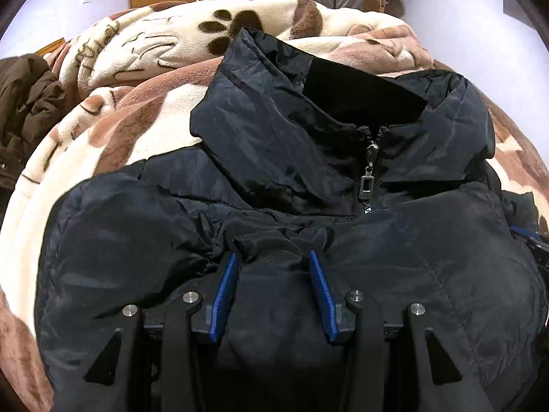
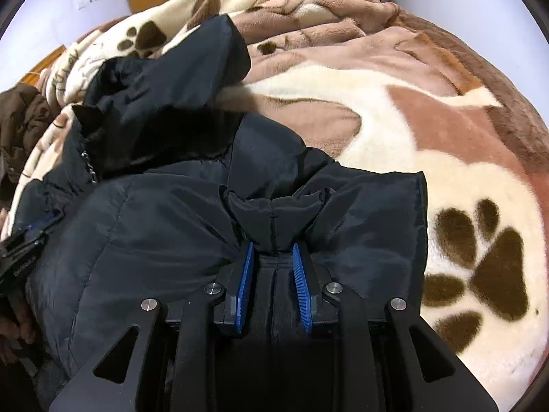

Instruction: Fold large clothes

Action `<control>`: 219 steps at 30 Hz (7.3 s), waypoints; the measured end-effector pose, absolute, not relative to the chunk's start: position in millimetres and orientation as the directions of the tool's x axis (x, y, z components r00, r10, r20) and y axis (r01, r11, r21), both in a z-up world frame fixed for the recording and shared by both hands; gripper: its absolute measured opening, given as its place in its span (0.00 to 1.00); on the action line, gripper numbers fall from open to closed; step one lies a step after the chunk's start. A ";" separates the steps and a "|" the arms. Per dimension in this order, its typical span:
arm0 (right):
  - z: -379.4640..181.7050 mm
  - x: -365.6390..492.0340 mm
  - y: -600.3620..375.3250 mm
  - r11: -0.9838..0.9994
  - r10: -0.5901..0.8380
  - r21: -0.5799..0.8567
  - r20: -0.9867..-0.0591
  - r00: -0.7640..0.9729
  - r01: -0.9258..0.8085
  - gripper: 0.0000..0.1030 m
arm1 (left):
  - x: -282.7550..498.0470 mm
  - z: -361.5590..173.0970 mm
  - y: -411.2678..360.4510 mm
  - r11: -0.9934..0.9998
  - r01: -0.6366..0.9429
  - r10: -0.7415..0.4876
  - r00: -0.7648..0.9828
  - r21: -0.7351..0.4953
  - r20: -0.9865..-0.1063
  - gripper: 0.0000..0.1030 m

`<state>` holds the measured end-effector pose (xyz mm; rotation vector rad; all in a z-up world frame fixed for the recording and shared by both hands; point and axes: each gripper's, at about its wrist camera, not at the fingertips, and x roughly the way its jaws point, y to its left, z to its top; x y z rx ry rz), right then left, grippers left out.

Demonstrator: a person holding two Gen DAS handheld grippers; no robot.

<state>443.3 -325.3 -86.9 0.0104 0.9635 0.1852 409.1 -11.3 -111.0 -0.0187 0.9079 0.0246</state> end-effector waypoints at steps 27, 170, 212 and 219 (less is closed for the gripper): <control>-90.6 391.1 -307.9 0.972 0.202 0.097 -0.810 0.551 -0.213 0.24 | 357.6 -107.7 -7.1 0.998 -0.010 -0.048 0.608 -0.068 -0.793 0.46; 33.7 6.3 -414.8 0.847 0.495 0.515 -0.673 0.550 -0.131 0.14 | -28.9 44.4 102.6 0.941 -0.048 -0.204 0.707 -0.334 -0.678 0.16; 25.6 28.6 -437.9 0.930 0.345 0.357 -0.771 0.536 -0.086 0.51 | -30.3 9.6 106.4 0.974 -0.034 -0.175 0.517 -0.225 -0.838 0.41; 42.4 60.3 -426.4 0.944 0.310 0.314 -0.739 0.598 -0.101 0.51 | -27.9 32.9 141.9 0.991 -0.121 0.020 0.575 -0.062 -0.818 0.57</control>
